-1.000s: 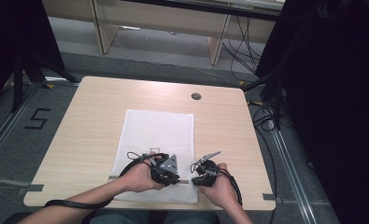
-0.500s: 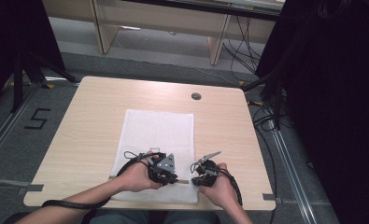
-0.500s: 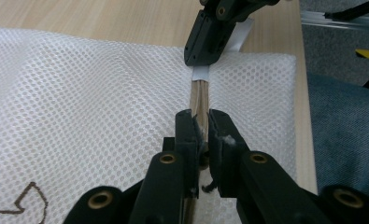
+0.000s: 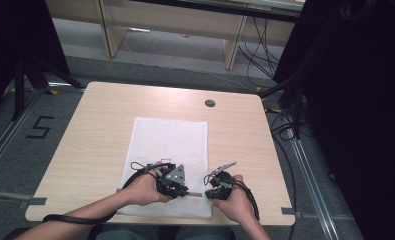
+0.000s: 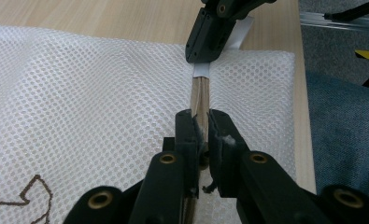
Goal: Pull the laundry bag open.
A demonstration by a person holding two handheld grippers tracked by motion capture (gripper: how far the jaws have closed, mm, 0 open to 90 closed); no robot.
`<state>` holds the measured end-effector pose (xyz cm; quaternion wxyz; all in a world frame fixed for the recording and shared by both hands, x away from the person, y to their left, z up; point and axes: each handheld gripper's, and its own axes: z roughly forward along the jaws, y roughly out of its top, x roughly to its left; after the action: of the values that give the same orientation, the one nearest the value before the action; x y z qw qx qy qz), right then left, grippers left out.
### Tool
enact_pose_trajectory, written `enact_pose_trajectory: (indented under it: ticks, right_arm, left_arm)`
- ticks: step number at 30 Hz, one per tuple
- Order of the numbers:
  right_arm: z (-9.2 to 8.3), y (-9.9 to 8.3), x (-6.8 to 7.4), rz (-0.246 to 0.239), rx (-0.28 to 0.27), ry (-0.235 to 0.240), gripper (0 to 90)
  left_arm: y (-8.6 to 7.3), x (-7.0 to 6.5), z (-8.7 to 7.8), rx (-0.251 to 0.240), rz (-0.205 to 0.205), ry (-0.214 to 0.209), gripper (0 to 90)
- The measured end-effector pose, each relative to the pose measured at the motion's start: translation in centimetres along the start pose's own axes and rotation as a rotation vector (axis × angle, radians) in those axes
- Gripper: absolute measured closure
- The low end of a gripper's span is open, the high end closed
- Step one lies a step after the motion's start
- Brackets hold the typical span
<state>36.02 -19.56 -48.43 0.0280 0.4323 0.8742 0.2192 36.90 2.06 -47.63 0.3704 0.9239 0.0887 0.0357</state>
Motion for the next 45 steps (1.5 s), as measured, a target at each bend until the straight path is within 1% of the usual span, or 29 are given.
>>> enact_pose_trajectory:
  ticks: [3,5,7,10,11,13,14,15,17,19,21,22,23,24,25,30,31,33,34,35,36,37,38,39,40,41,42,44,45]
  right_arm:
    - [0.0,0.0,0.0,0.011,0.002,-0.002,90.0]
    - [0.0,0.0,0.1,0.016,0.003,0.000,90.0]
    - [0.0,0.0,0.0,0.000,0.001,-0.001,90.0]
    - [0.0,0.0,0.0,0.005,0.003,0.001,90.0]
    - [0.0,0.0,0.0,0.002,0.002,-0.009,90.0]
    - [-0.1,0.0,0.1,0.012,0.008,-0.013,90.0]
    - [0.0,0.1,0.0,-0.006,0.003,-0.009,90.0]
    - [-0.1,0.0,0.1,0.016,0.010,-0.013,90.0]
    - [0.0,0.0,0.0,0.001,0.002,-0.007,90.0]
    - [0.0,0.0,0.1,0.004,0.002,-0.011,90.0]
    - [0.0,0.0,0.1,0.003,0.001,-0.011,90.0]
    - [0.0,0.0,0.0,0.003,0.002,-0.010,90.0]
    - [-0.1,0.0,0.0,0.003,0.002,-0.007,90.0]
    - [0.0,0.0,0.1,0.010,0.003,-0.005,90.0]
    - [0.0,0.0,0.0,-0.001,0.000,-0.001,90.0]
    - [0.0,0.0,0.1,0.006,0.005,0.001,90.0]
    - [0.0,0.0,0.0,0.003,0.002,-0.009,90.0]
    - [0.0,0.0,0.0,0.002,0.002,-0.007,90.0]
    - [0.0,0.0,0.0,0.001,0.002,-0.008,90.0]
    - [0.0,0.0,0.0,0.003,0.001,-0.010,90.0]
    - [0.0,0.0,0.0,0.002,0.003,-0.007,90.0]
    - [0.0,0.0,0.1,0.014,0.004,-0.001,90.0]
    - [0.0,0.0,0.0,0.000,0.001,-0.001,90.0]
    - [0.0,0.0,0.1,0.010,0.006,-0.001,90.0]
    - [0.0,0.0,0.1,0.011,0.006,0.000,90.0]
    - [0.0,0.0,0.1,0.007,0.005,-0.001,90.0]
    - [0.0,0.0,-0.1,-0.011,-0.006,-0.002,90.0]
    - [0.0,0.0,0.0,-0.001,0.002,0.002,90.0]
    - [0.0,0.0,0.0,-0.001,0.001,-0.002,90.0]
  left_arm:
    - [0.0,0.0,0.0,0.001,0.007,0.000,82.7]
    - [0.0,0.0,0.0,-0.001,0.001,-0.002,82.7]
    - [0.0,0.0,0.0,-0.002,0.000,-0.002,82.7]
    - [-0.1,0.0,-0.1,0.000,0.002,-0.002,82.8]
    - [-0.1,0.0,-0.2,0.002,0.012,0.002,82.7]
    - [-0.2,0.0,-0.3,0.005,0.006,0.003,82.8]
    - [-0.3,0.0,-0.2,-0.002,-0.004,0.000,82.8]
    - [-0.3,-0.1,-0.2,-0.003,-0.004,0.000,82.7]
    - [-0.3,-0.1,-0.2,-0.003,-0.005,0.000,82.7]
    - [-0.2,-0.1,-0.3,-0.006,-0.005,-0.002,82.7]
    - [-0.2,-0.1,-0.3,-0.002,-0.001,-0.005,82.7]
    - [-0.2,0.0,-0.4,0.003,0.014,0.002,82.7]
    - [-0.3,0.0,-0.4,-0.002,-0.002,-0.002,82.7]
    - [-0.4,0.0,-0.5,-0.005,0.007,0.000,82.8]
    - [-0.4,0.0,-0.5,-0.009,-0.018,-0.004,82.8]
    - [-0.5,0.0,-0.6,-0.004,-0.005,-0.002,82.7]
    - [-0.5,0.0,-0.6,-0.007,-0.008,-0.004,82.7]
    - [-0.4,0.0,-0.7,0.000,0.012,0.002,82.8]
    - [-0.5,0.0,-0.7,-0.004,-0.006,-0.004,82.7]
    - [-0.5,0.0,-0.8,-0.003,0.000,0.003,82.7]
    - [-0.6,0.1,-0.8,-0.011,-0.014,-0.004,82.7]
    - [-0.6,0.1,-0.9,-0.004,-0.006,0.002,82.7]
    - [-0.6,0.1,-0.9,-0.007,-0.011,0.000,82.7]
    - [-0.6,0.1,-1.0,-0.005,0.003,0.002,82.7]
    - [-0.6,0.1,-0.9,-0.003,-0.004,-0.002,82.7]
    - [-0.5,0.1,-0.9,-0.003,0.008,-0.001,82.7]
    - [-0.6,0.1,-1.0,-0.004,0.006,-0.002,82.7]
    - [-0.6,0.1,-1.0,0.001,0.010,0.004,82.7]
    - [-0.6,0.1,-1.0,-0.007,-0.008,0.000,82.7]
